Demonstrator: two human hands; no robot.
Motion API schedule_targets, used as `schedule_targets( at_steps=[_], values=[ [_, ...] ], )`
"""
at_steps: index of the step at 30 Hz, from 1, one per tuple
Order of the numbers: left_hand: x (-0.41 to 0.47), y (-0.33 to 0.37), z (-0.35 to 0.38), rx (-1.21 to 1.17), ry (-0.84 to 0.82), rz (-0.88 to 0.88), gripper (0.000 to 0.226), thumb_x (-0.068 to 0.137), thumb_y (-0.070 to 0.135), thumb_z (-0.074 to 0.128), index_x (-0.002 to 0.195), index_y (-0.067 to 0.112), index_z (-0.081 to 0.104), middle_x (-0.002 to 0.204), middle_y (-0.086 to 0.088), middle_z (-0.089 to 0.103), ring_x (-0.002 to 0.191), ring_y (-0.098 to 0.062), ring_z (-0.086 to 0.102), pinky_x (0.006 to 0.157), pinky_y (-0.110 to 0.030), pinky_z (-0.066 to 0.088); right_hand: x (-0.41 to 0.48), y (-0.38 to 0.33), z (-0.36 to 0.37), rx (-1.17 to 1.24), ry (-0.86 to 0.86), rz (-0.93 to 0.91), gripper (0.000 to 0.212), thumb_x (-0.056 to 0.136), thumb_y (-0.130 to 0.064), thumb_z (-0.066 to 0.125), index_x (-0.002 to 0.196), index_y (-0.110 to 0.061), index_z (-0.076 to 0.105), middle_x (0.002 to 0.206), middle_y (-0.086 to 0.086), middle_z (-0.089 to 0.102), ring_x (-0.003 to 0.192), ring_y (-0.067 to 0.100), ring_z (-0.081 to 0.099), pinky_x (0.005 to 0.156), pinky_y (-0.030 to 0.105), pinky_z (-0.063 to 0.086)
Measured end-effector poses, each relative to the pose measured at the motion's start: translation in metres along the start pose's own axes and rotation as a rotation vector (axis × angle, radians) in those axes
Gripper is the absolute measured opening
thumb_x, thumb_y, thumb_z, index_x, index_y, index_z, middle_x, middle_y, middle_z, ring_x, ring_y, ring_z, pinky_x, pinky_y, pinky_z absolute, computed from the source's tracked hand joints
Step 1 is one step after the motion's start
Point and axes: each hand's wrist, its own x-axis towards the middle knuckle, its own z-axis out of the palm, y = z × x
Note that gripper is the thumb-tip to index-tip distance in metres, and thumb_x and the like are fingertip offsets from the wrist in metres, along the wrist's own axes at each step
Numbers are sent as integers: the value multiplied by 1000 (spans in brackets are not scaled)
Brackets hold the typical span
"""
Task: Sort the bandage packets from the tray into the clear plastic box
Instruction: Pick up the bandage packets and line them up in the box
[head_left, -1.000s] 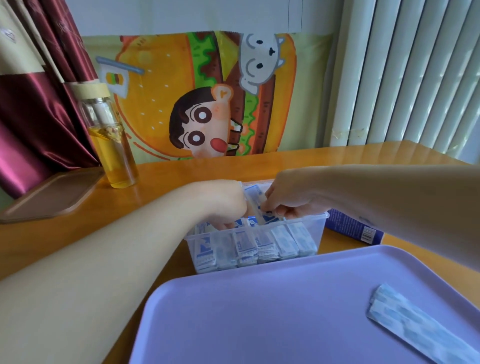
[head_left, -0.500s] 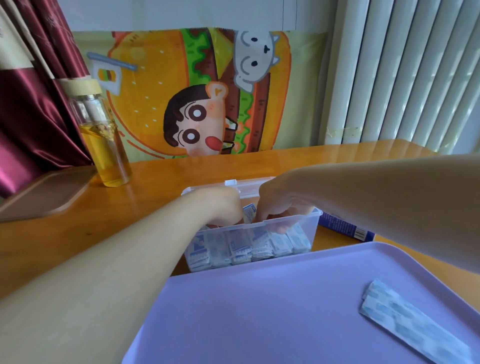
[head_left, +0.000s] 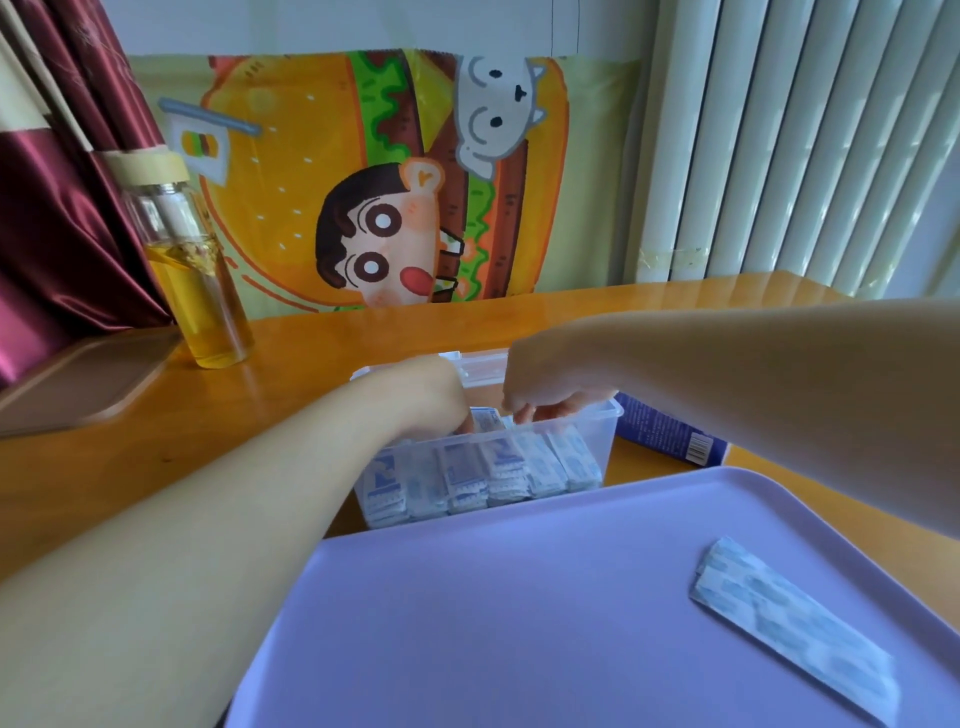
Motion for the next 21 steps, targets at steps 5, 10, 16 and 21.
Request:
schedule_targets(
  at_steps=[5, 10, 16, 21],
  values=[
    [-31, 10, -1, -239, 400, 111, 31, 89, 6, 42, 71, 22, 61, 72, 4, 55, 58, -10, 48, 45, -22, 32, -55, 17, -21, -290, 381, -269, 24, 92, -21, 54, 104, -4, 65, 93, 9, 68, 74, 19, 60, 53, 19, 42],
    [-71, 20, 15, -212, 540, 277, 31, 81, 5, 45, 66, 28, 58, 72, 15, 50, 69, -7, 49, 66, -31, 46, -121, 76, -12, -361, 114, -55, 28, 78, -41, 69, 84, -14, 69, 68, -5, 69, 53, 7, 63, 49, 12, 44],
    [-106, 36, 39, -205, 482, 293, 26, 86, 10, 46, 76, 28, 62, 74, 16, 50, 64, -5, 49, 64, -31, 46, -123, 121, 13, -426, -96, 201, 46, 68, -48, 78, 83, -8, 60, 78, 6, 60, 46, 14, 60, 54, 25, 54],
    [-118, 34, 43, -181, 416, 292, 27, 87, 11, 45, 76, 31, 59, 77, 19, 52, 68, -2, 49, 65, -29, 46, -118, 122, 24, -299, -142, 181, 33, 70, -27, 82, 88, -5, 63, 73, 6, 61, 63, 14, 62, 64, 26, 58]
  ],
)
